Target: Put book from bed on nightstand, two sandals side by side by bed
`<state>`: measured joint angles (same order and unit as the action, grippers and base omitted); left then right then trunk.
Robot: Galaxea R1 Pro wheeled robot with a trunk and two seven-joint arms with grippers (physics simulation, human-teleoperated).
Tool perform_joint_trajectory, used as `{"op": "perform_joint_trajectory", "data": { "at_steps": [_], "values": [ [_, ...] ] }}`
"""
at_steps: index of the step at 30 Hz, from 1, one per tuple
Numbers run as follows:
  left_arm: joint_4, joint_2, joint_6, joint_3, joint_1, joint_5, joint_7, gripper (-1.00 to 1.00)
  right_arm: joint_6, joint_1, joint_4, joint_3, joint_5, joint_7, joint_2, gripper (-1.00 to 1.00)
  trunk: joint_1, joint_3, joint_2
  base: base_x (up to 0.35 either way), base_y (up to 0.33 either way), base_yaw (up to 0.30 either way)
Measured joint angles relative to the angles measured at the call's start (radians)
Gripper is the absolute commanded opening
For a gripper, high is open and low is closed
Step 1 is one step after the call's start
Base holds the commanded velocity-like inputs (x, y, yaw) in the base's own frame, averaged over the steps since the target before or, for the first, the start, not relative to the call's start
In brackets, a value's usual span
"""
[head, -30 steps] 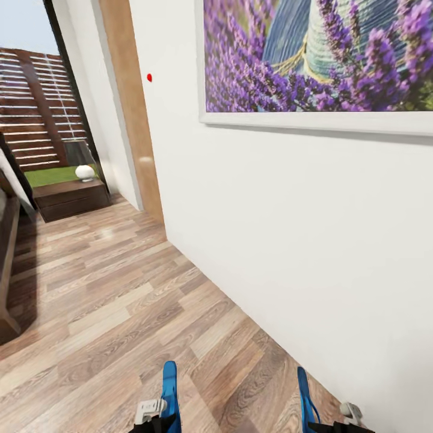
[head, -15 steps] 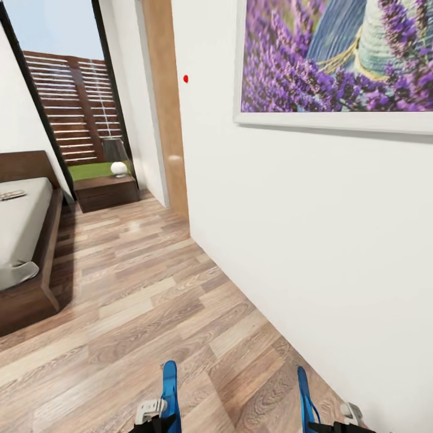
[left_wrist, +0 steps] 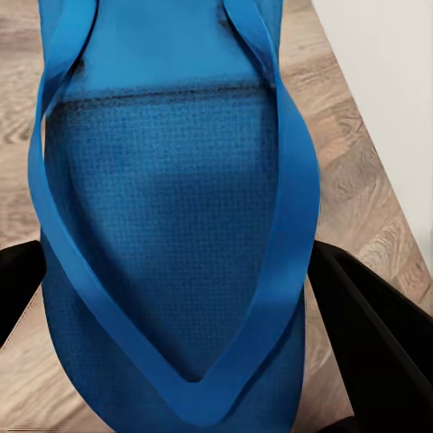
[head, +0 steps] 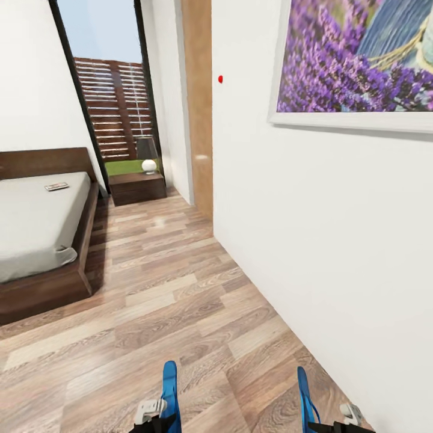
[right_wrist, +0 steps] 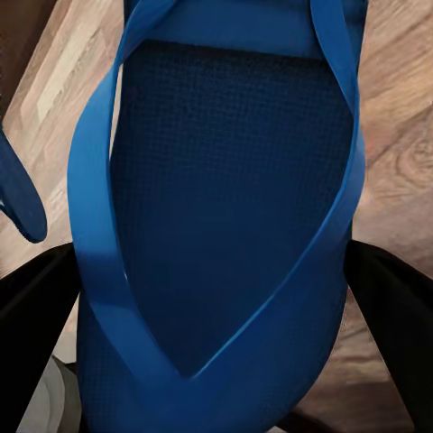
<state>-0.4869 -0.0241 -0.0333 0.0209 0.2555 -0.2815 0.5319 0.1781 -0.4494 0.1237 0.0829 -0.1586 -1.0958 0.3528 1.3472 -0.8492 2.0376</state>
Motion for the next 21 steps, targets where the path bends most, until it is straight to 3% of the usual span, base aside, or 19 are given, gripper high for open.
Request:
{"op": "perform_joint_trajectory", "data": {
  "at_steps": [21],
  "values": [
    [0.0,0.0,0.0,0.0,0.0,0.0,0.0,-1.0,0.0,0.0,0.0,0.001,0.0,0.001,0.0,-1.0,0.0,0.0,0.0,0.0,0.0,0.284]
  ]
}}
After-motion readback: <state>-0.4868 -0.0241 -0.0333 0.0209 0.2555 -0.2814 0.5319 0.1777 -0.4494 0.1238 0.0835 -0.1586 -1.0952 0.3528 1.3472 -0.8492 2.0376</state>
